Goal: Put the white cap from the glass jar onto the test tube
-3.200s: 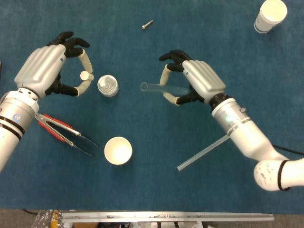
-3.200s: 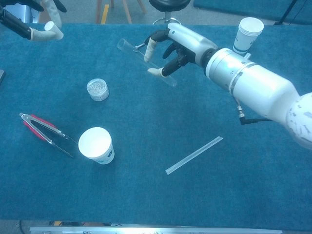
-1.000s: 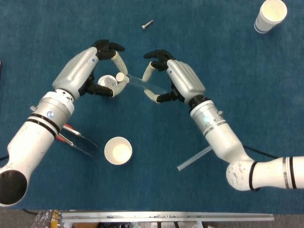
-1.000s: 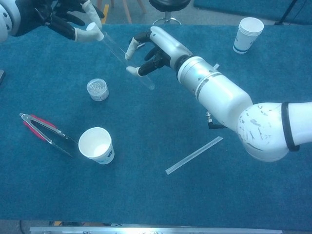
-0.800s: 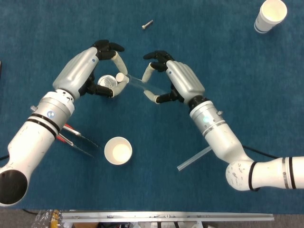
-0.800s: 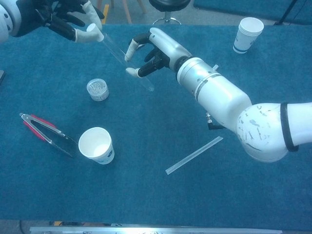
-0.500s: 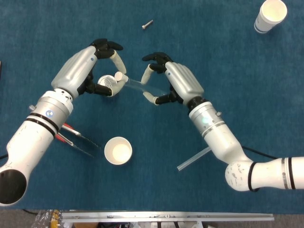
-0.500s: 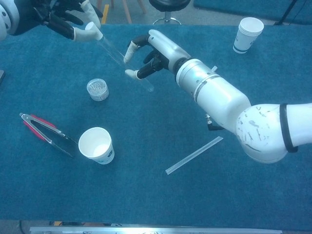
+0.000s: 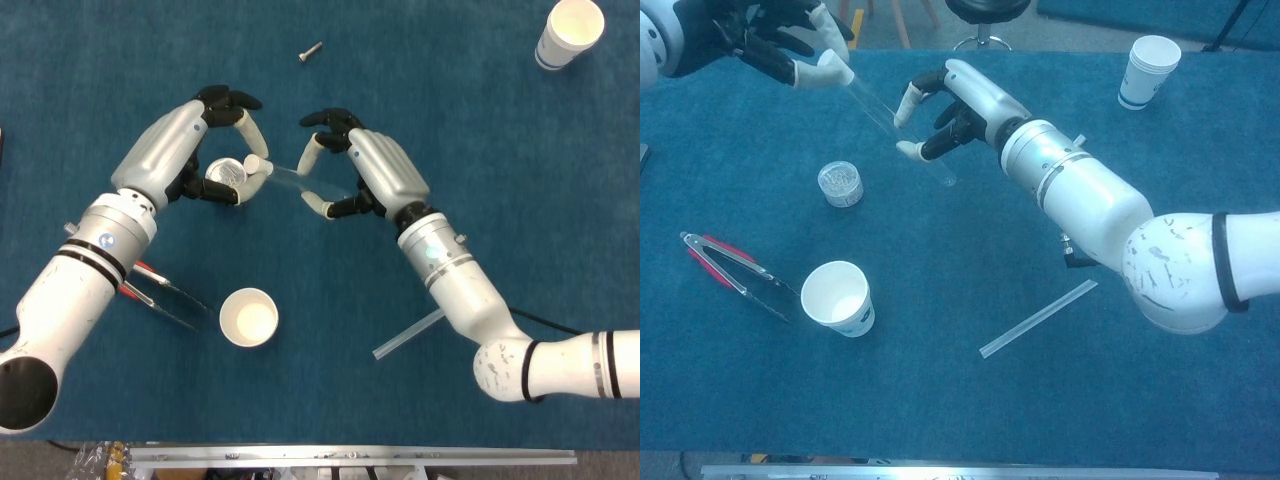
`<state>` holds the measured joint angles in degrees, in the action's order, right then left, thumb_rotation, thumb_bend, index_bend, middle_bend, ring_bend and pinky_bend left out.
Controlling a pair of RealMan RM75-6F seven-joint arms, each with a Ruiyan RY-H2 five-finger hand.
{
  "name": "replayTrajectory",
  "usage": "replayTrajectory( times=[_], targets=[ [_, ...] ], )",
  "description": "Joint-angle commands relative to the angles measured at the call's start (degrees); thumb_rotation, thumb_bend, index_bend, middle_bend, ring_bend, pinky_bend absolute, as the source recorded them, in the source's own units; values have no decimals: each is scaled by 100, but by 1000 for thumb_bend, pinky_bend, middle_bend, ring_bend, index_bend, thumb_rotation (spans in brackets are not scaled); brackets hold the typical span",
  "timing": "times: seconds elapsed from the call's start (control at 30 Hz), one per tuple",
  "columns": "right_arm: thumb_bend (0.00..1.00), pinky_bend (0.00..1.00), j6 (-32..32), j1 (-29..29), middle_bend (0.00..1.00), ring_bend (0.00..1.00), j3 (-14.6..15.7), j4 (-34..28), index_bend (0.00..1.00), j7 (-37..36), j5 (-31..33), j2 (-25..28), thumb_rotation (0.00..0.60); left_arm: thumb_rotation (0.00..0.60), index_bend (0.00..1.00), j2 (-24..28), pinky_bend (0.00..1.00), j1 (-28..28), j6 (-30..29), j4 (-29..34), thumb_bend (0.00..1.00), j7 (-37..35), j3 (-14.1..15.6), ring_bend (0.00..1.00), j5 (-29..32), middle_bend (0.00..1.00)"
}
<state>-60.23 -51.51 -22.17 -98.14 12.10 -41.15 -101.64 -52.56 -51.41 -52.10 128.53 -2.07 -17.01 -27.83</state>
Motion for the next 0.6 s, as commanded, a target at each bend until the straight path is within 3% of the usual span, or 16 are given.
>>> replayTrajectory(
  times=[0.03,0.6],
  targets=[
    [261,288,0,0,215,87,-8,8,644,-13,-13,-12,600,600,511,-7,24,-3,-2,0,322,-2,0,0,6,174],
    [260,288,7,-13,215,87,-47,96,644,-56,-79,-119,600,600,511,-73,24,-5,-7,-26,322,-33,4,0,22,174]
  ],
)
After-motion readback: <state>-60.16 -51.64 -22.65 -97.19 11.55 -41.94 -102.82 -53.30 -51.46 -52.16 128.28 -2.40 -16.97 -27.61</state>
